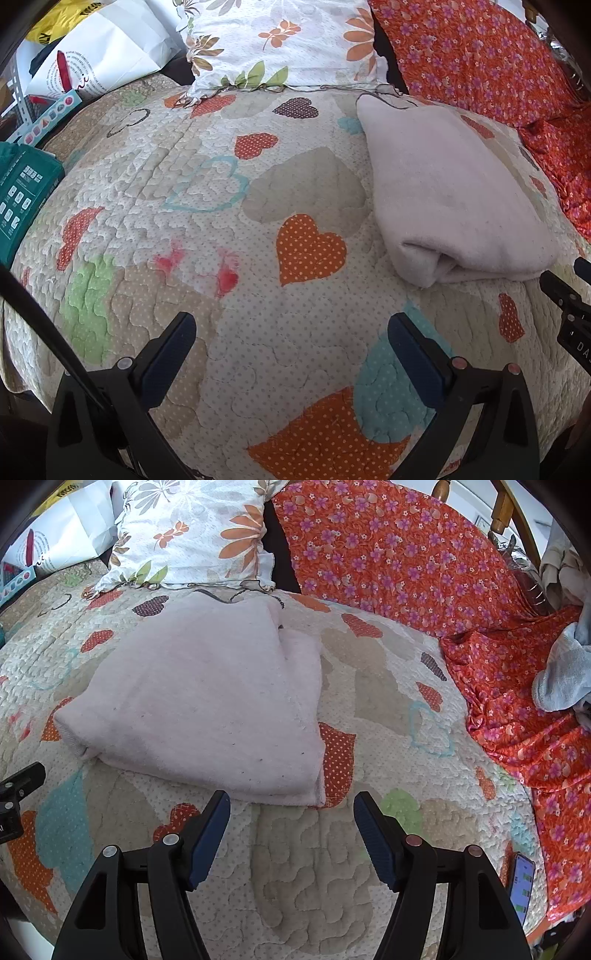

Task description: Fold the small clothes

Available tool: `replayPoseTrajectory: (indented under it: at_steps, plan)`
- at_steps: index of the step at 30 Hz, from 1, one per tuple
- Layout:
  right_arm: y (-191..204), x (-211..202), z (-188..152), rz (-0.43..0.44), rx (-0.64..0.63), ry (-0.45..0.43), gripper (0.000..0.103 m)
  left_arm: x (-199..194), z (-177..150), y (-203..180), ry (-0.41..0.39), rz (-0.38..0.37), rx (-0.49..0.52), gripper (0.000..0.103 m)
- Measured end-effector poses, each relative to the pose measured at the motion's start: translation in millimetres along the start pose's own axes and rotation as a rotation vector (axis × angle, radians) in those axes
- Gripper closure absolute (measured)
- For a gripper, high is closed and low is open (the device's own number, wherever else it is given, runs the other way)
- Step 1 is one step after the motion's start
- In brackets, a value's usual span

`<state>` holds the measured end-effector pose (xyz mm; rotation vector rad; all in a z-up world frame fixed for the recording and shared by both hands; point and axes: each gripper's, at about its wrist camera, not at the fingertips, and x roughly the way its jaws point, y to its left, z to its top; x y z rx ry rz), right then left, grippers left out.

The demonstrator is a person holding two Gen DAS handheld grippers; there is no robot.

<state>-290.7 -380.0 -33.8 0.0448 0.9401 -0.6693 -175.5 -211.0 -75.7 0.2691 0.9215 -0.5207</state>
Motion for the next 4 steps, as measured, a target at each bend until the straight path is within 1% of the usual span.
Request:
replayPoseTrajectory:
  at_steps: [2,4]
  plan:
    - [1.5,-2.4,-0.5,0.0,-0.006,-0.008,0.029,-3.0,-1.7,-1.8,-0.009,-0.011,0.011,0.0]
    - [3.2,-6.5,-1.7,-0.003,-0.014,-0.024,0.029,-6.7,-2.7,-3.4,-0.022,-0.004,0.024,0.0]
